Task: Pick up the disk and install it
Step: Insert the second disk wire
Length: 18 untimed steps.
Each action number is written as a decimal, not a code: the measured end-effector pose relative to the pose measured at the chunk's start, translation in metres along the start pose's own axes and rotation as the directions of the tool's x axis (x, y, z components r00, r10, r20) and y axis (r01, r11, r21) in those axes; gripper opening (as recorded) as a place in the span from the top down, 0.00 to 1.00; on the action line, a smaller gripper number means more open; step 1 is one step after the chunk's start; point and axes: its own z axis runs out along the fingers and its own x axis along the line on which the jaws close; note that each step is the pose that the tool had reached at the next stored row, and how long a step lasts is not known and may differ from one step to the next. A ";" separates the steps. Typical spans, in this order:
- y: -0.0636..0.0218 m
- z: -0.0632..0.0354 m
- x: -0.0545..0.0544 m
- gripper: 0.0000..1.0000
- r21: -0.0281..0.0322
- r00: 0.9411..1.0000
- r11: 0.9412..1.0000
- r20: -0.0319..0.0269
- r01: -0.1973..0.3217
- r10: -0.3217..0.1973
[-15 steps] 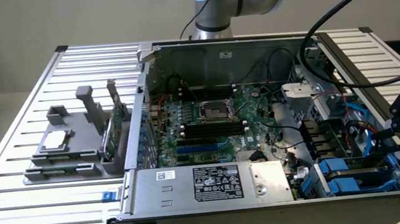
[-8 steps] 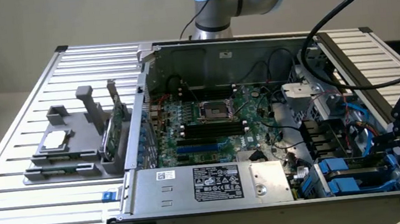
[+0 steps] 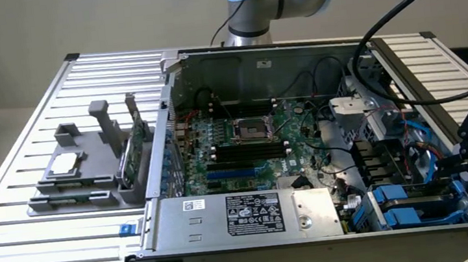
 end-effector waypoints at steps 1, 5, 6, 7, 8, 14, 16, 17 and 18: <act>-0.0001 -0.0008 0.000 0.84 0.000 1.000 1.000 0.000 0.000 0.000; -0.0017 -0.0098 0.005 0.84 0.000 1.000 1.000 0.000 0.000 0.000; -0.0022 -0.0121 0.006 0.84 0.000 1.000 1.000 0.000 0.000 0.000; -0.0025 -0.0140 0.007 0.84 -0.001 1.000 1.000 0.000 0.001 -0.001; -0.0029 -0.0155 0.008 0.84 -0.001 1.000 1.000 0.000 0.001 -0.001; -0.0084 -0.0171 0.015 0.84 -0.002 1.000 1.000 0.000 0.001 -0.001; -0.0123 -0.0160 0.017 0.84 -0.002 1.000 1.000 0.000 0.001 -0.001; -0.0143 -0.0153 0.019 0.84 -0.002 1.000 1.000 0.000 0.001 -0.001; -0.0165 -0.0144 0.020 0.84 -0.002 1.000 1.000 0.000 0.001 -0.001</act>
